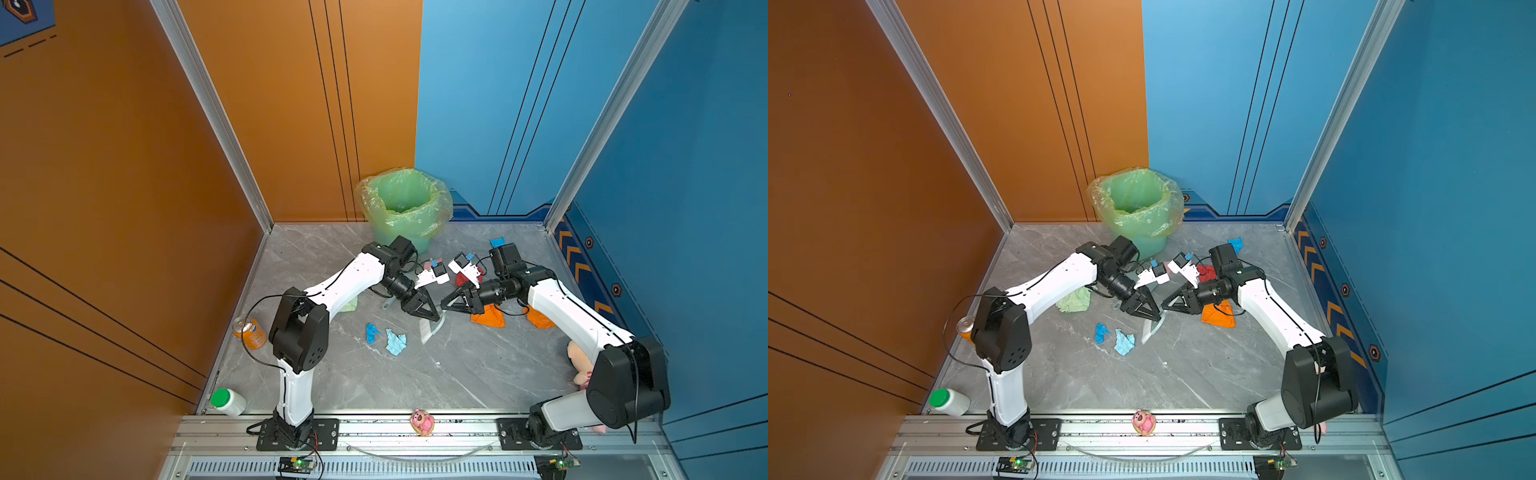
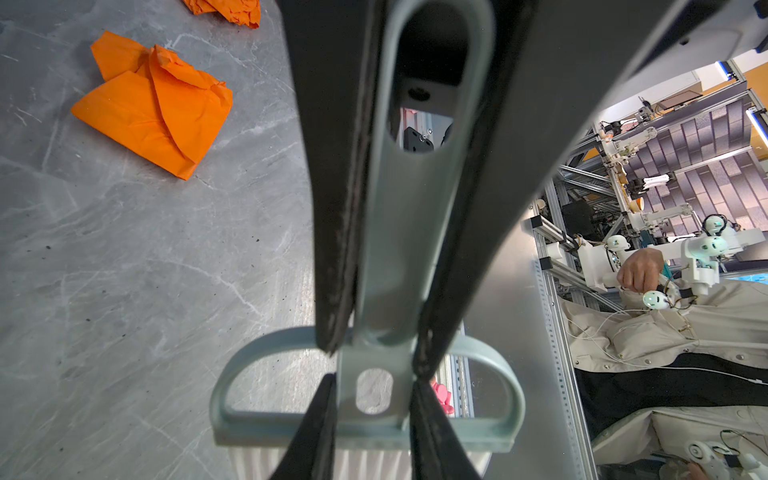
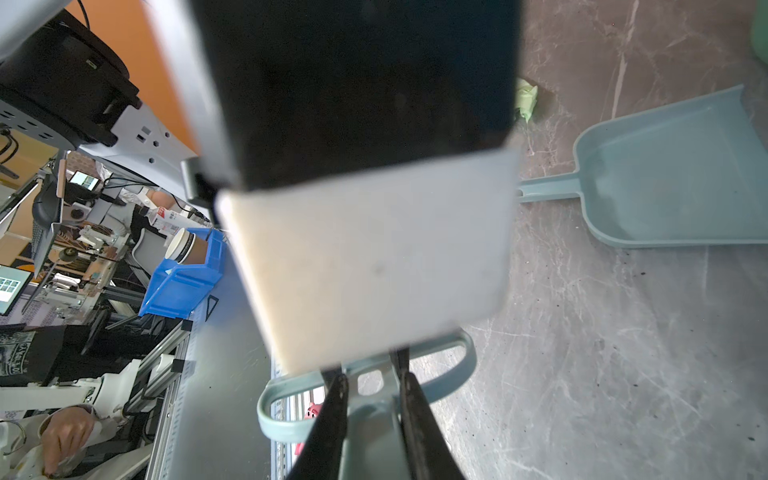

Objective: Sweep away the paper scraps from the table
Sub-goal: 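Bring the brush toward the right gripper and close the right gripper on its handle, then open the left gripper off the brush and move it toward the dustpan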

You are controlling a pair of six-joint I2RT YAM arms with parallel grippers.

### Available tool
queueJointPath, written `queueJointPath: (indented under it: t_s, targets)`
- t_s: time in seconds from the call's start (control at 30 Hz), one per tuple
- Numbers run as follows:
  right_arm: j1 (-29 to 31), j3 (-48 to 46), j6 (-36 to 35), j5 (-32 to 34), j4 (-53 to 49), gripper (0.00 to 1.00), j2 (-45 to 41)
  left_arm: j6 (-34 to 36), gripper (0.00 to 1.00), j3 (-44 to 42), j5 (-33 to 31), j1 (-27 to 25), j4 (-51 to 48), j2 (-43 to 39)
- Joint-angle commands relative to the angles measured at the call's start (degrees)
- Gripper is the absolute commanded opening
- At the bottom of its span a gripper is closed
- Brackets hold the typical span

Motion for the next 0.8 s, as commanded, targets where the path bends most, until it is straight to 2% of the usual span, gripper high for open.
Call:
queueJointPath:
  t_s: [0.0,0.2,0.43,0.5,0.57,0.67,0.77]
  targets:
    - [0.51,1.70,-1.27,0.99,-1.21,0.14,0.61,-2.21,0.00,0.83,2.91,0.88,-1.34,1.24]
    - [0.52,2.28,-1.33,0.88,-1.62,0.10,1.12,-1.99,0.00,0.89,3.75,1.23,-1.27,1.38]
    - [0.51,2.68,-1.36,0.95,-1.66,0.12,1.58,-1.69,0.00,0.91,5.30,1.43,-1.26,1.80]
    - [0.51,2.73,-1.36,0.88,-1.58,0.09,1.68,-1.73,0.00,1.00,5.21,1.49,-1.26,2.00]
    - [0.53,3.03,-1.19,0.87,-1.73,0.02,1.77,-1.68,0.00,1.10,5.13,1.65,-1.30,2.10]
    - [0.51,3.40,-1.09,0.62,-2.18,0.00,2.14,-1.51,0.15,1.18,4.47,1.99,-1.35,2.01]
    - [0.47,3.49,-1.09,0.92,-2.27,0.00,2.22,-1.24,0.19,1.00,2.67,2.09,-1.30,1.43]
